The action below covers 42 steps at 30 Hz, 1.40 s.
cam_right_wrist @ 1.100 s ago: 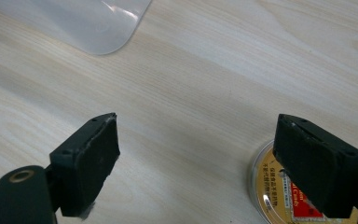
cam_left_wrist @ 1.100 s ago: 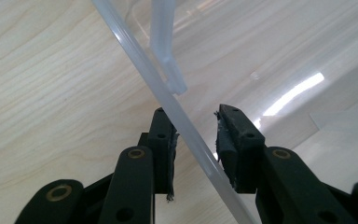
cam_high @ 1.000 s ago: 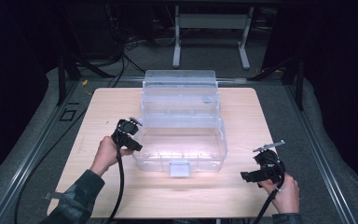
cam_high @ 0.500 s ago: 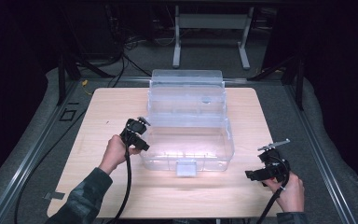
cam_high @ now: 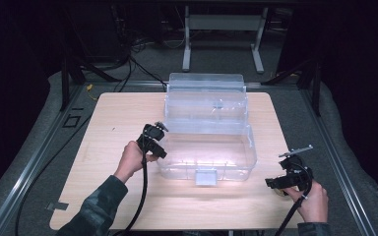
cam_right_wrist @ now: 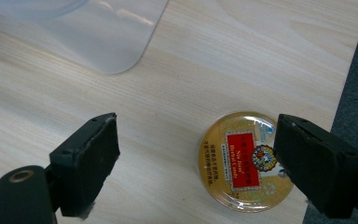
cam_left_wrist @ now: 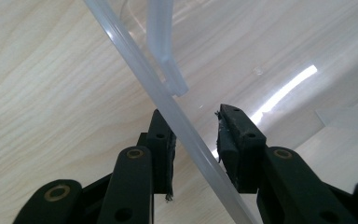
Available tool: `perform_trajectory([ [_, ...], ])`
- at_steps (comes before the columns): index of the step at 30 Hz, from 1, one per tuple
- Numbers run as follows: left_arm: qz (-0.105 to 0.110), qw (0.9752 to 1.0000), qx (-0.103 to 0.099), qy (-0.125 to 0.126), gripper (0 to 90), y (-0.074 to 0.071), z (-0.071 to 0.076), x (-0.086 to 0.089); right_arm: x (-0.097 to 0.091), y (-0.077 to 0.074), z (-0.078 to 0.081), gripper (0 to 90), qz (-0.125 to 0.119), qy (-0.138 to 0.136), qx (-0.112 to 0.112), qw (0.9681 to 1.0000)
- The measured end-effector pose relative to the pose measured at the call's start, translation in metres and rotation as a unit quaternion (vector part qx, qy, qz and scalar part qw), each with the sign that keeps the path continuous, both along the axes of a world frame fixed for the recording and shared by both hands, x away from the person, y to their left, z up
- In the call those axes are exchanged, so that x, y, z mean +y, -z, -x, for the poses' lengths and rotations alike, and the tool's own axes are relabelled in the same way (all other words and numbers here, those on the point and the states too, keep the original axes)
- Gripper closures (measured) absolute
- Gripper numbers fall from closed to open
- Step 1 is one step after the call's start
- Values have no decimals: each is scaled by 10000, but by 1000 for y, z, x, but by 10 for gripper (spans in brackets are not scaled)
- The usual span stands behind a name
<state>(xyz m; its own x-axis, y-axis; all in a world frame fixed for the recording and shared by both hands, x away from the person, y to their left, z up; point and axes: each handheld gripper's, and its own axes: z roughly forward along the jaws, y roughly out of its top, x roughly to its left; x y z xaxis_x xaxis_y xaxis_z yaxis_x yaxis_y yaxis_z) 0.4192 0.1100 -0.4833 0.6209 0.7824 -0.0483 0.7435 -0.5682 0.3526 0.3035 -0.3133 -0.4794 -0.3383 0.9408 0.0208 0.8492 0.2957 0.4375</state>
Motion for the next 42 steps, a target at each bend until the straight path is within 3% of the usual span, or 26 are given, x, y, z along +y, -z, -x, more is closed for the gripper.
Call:
perform_trajectory([
  [10, 62, 10000, 15, 17, 647, 0, 4, -10, -7, 3, -6, 137, 2, 43, 99, 9999],
  [14, 271, 9996, -31, 29, 606, -4, 5, -3, -10, 4, -8, 136, 11, 67, 137, 9999],
  [16, 369, 9993, -101, 33, 458, -11, 6, 4, -12, 6, -8, 135, 21, 101, 187, 9998],
  [22, 505, 9985, -160, 111, 254, -28, 9, 20, -16, 14, -11, 125, 44, 188, 314, 9993],
  [23, 545, 9983, -197, 107, 254, -32, 10, 24, -17, 16, -12, 118, 58, 224, 349, 9991],
  [24, 642, 9976, -233, 85, 191, -38, 11, 32, -18, 19, -14, 109, 97, 288, 412, 9987],
  [28, 760, 9966, -303, 30, 142, -48, 12, 48, -20, 23, -17, 87, 219, 421, 537, 9974],
  [32, 802, 9961, -360, -22, 91, -52, 13, 64, -23, 29, -21, 67, 133, 422, 705, 9965],
  [38, 823, 9957, -388, -169, 23, -50, 13, 87, -24, 40, -25, 67, 191, 469, 876, 9949],
  [42, 808, 9958, -321, -302, 8, -41, 13, 102, -25, 45, -27, 84, 211, 560, 922, 9939],
])
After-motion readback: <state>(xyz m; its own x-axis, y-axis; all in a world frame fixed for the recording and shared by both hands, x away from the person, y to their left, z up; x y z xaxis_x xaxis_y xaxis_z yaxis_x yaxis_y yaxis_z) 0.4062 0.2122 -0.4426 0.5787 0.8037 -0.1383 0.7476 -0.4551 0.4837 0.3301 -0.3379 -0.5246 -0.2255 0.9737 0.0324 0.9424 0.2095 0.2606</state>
